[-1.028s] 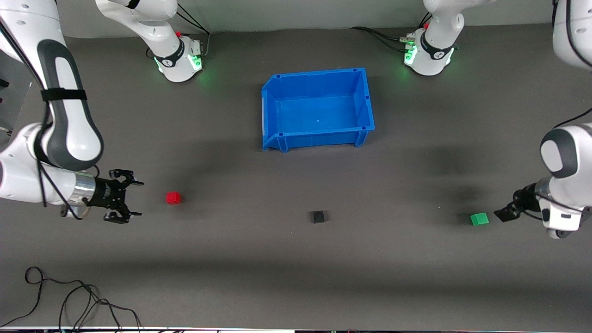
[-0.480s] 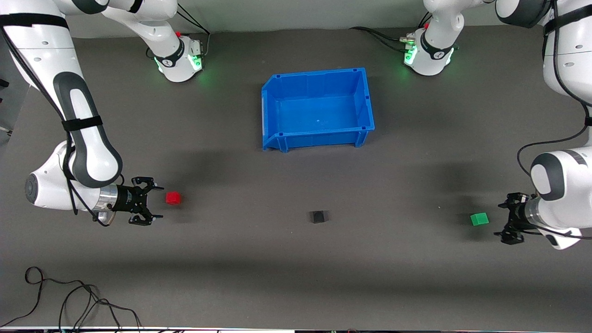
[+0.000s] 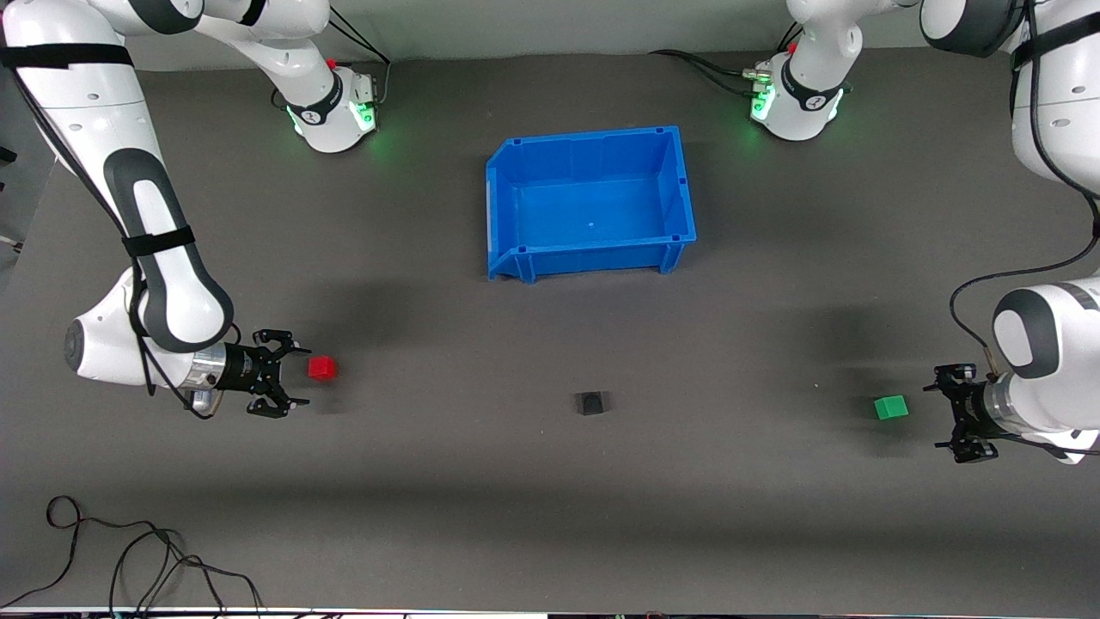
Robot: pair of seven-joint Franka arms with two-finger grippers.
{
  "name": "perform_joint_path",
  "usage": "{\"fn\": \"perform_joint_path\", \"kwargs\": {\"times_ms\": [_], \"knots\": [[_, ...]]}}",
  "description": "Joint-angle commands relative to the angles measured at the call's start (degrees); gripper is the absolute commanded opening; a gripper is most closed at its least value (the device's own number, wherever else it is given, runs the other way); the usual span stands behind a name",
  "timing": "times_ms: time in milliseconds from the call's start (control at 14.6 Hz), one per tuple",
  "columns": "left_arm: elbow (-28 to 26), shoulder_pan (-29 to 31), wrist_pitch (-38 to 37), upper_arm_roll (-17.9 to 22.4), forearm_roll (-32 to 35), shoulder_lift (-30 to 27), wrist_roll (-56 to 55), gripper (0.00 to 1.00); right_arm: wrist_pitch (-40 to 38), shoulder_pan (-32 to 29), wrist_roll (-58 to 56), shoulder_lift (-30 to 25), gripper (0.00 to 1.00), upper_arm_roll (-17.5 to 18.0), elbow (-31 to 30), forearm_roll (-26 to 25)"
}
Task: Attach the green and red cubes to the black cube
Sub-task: 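Lower the right gripper to the red cube while the left gripper lowers, then close the right gripper on the red cube while the left grasps green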
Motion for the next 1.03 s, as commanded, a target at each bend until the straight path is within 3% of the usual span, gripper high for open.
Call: {"fn": "perform_joint_path", "kwargs": {"times_ms": [0, 617, 754, 891, 960], "knots": [[1.70, -0.37, -0.33, 0.16, -0.24, 2.08, -3.84, 1.00, 1.84, -0.27, -6.00, -0.33, 0.99, -0.12, -2.59, 4.86], [-1.37, -2.74, 2.66, 0.16, 1.34, 3.84, -6.84, 0.98, 1.93, -0.97, -9.80, 1.78, 0.98, -0.74, -3.39, 7.95], [-3.38, -2.84, 5.98, 0.16, 1.43, 3.75, -6.84, 0.94, 1.93, -0.97, -9.80, 2.39, 0.98, -0.65, -3.30, 7.95], [-5.14, -2.92, 8.10, 0.16, 1.43, 3.75, -6.93, 0.82, 1.93, -0.97, -9.80, 2.75, 0.98, -0.65, -3.30, 7.95], [-5.15, -2.92, 8.11, 0.16, 1.43, 3.67, -6.84, 0.59, 1.93, -0.97, -9.80, 2.75, 0.94, -0.65, -3.30, 7.95]]}}
